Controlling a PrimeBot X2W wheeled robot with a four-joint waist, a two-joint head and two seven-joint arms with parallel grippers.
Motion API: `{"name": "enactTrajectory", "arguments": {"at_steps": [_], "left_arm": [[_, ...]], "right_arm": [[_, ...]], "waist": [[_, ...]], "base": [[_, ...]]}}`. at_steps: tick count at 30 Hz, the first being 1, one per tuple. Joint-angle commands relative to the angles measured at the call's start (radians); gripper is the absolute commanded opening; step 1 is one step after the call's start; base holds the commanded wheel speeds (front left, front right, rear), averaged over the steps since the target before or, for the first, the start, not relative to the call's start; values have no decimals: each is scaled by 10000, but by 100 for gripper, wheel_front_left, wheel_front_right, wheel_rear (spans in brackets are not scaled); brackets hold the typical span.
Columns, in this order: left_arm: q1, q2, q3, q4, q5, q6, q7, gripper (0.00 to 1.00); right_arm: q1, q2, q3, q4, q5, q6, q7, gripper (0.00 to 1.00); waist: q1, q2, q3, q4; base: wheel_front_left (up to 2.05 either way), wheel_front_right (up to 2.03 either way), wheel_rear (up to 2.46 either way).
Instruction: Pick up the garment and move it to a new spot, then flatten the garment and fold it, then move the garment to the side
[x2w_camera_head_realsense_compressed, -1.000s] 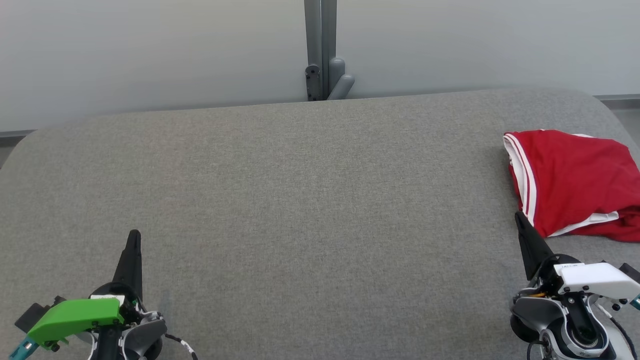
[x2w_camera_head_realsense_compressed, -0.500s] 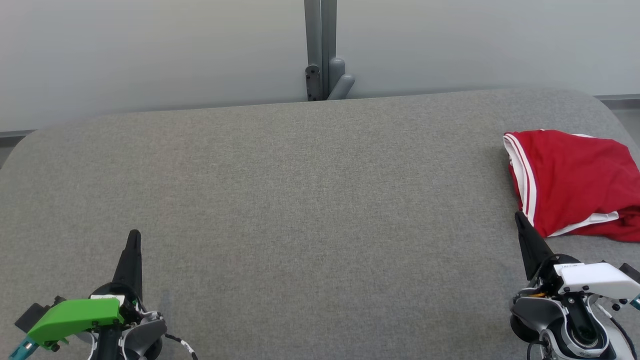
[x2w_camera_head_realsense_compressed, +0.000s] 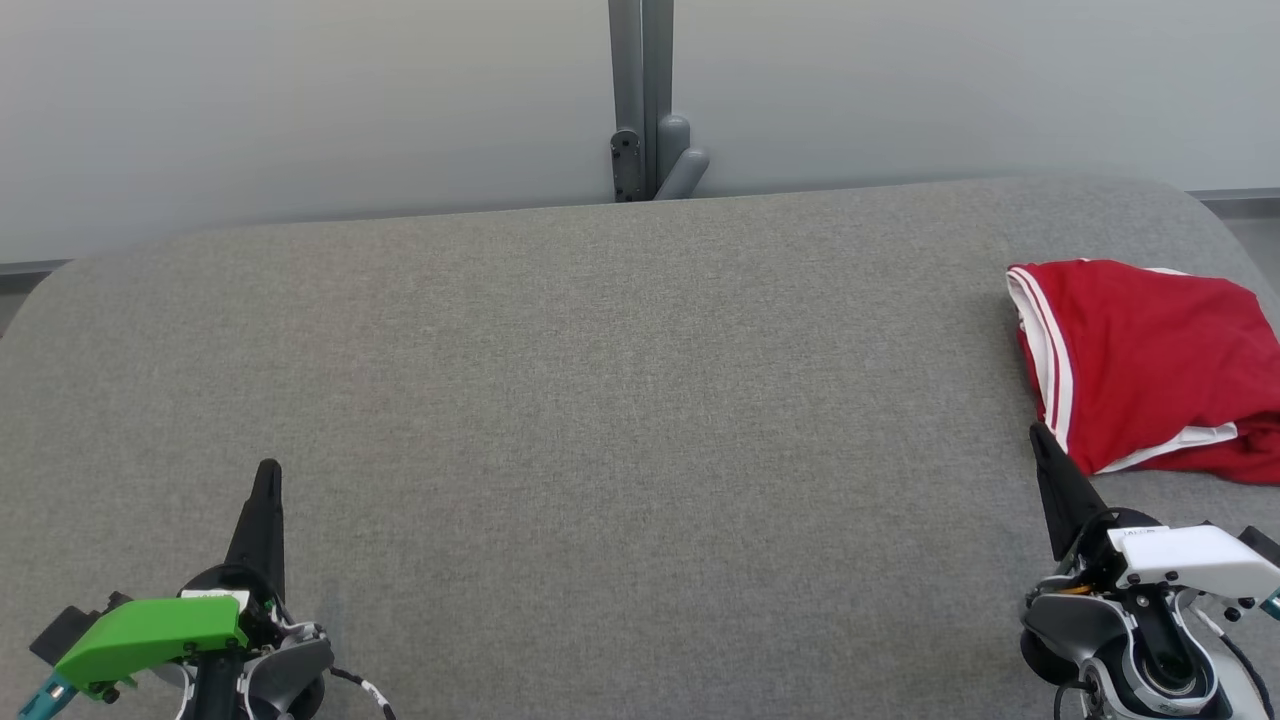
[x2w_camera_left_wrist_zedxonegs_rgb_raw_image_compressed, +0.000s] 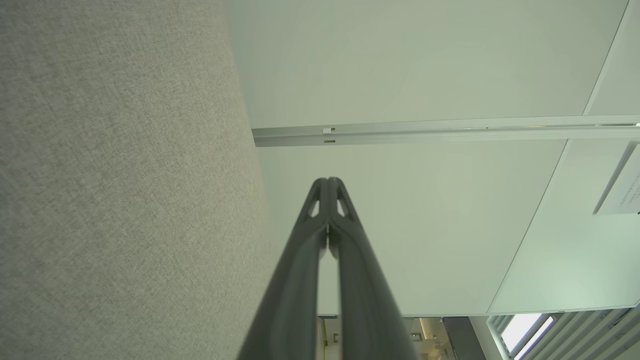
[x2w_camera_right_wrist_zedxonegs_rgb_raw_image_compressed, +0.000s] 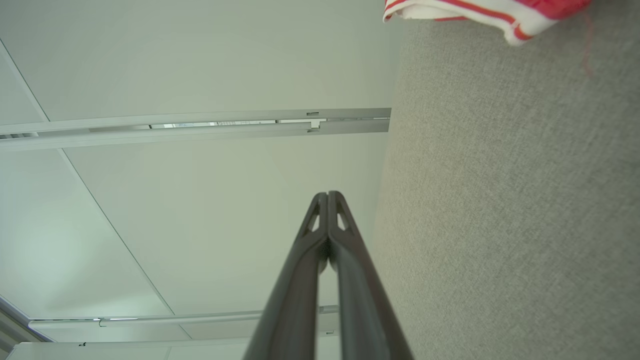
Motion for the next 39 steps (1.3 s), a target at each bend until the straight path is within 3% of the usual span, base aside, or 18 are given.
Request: {"name": "enactTrajectory", "arguments": {"at_steps": [1, 39], "left_arm": [[-91, 63, 50, -4, 7, -67, 38, 0], [-92, 63, 50, -5, 7, -67, 37, 0]], "right_arm": [[143, -49, -22, -45, 53, 4, 18, 0], [144, -49, -23, -45, 53, 4, 18, 0]], "waist": [[0, 0, 0, 0], [0, 0, 0, 0]], "base": [[0, 0, 0], [0, 0, 0]]}}
